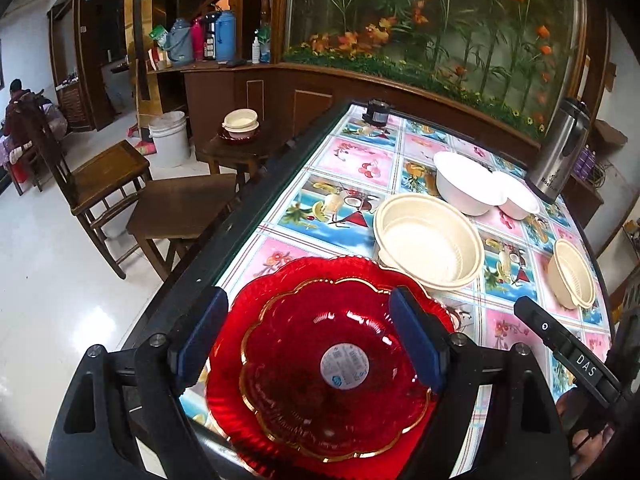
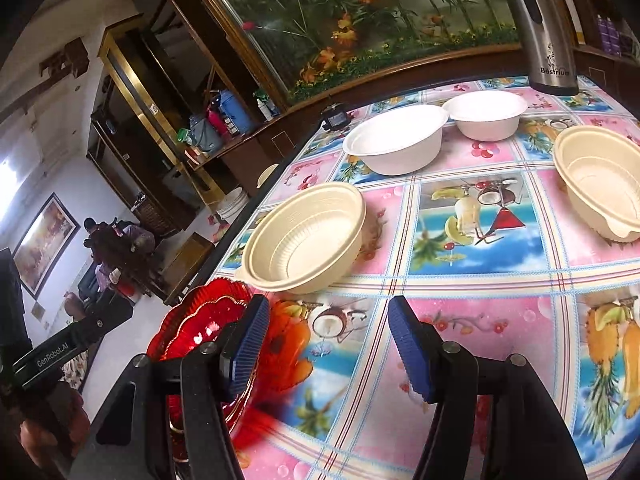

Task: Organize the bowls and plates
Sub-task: 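Grasp the beige plastic plate by its rim with the right gripper and lift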

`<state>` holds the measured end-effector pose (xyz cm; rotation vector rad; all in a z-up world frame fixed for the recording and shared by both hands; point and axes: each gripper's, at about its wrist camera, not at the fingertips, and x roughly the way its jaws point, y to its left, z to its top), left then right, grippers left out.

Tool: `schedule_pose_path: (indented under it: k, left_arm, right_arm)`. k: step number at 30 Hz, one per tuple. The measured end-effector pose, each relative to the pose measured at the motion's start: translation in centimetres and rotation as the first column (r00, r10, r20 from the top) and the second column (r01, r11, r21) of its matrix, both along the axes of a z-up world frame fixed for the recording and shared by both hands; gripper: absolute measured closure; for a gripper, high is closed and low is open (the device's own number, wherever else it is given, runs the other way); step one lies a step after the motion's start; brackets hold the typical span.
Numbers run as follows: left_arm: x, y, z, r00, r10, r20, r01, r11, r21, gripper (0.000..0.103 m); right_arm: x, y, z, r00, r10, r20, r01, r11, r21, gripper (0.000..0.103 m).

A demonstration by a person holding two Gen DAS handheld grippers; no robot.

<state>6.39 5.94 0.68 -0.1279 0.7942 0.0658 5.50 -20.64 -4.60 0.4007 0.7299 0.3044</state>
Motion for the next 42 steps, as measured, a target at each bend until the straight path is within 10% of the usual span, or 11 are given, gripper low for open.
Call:
schedule_pose_path:
  k: [10, 21, 31, 38, 42]
  left_arm:
    - [8.0, -0.5, -0.6, 0.993, 0.037, -0.11, -0.041, 0.999, -0.029, 0.02]
    - [16.8, -3.5, -4.8, 0.931, -0.007, -0.364, -0.011, 0.999, -0.048, 0.02]
    - [16.5, -5.9, -4.6, 0.937, -0.078, -0.339, 0.082, 0.997, -0.005, 0.02]
    - [16.7, -7.2, -5.0, 0.925, -0.155, -0.348, 0.164, 0.986, -0.004, 0.074]
    - [16.9, -7.7, -5.9, 0.911, -0.181, -0.371, 0.186, 0.982, -0.024, 0.087]
  right_arm:
    - [4.6, -0.2, 0.3, 1.0, -0.007, -0.023, 0.008, 0.999, 0.048, 0.039]
    - [9.2, -0.4, -1.6, 0.997, -0.014, -0.069, 0.023, 0.991, 0.133, 0.039]
    - [10.2, -0.6, -3.0, 0.994, 0.015, -0.111, 0.004, 0.985, 0.172, 0.041]
    - [10.9, -0.1, -3.8, 0.989, 0.018, -0.147, 0.006, 0.987, 0.163, 0.064]
    - [11.3, 0.1, -4.3, 0.986, 0.008, -0.168, 0.016, 0.99, 0.141, 0.087]
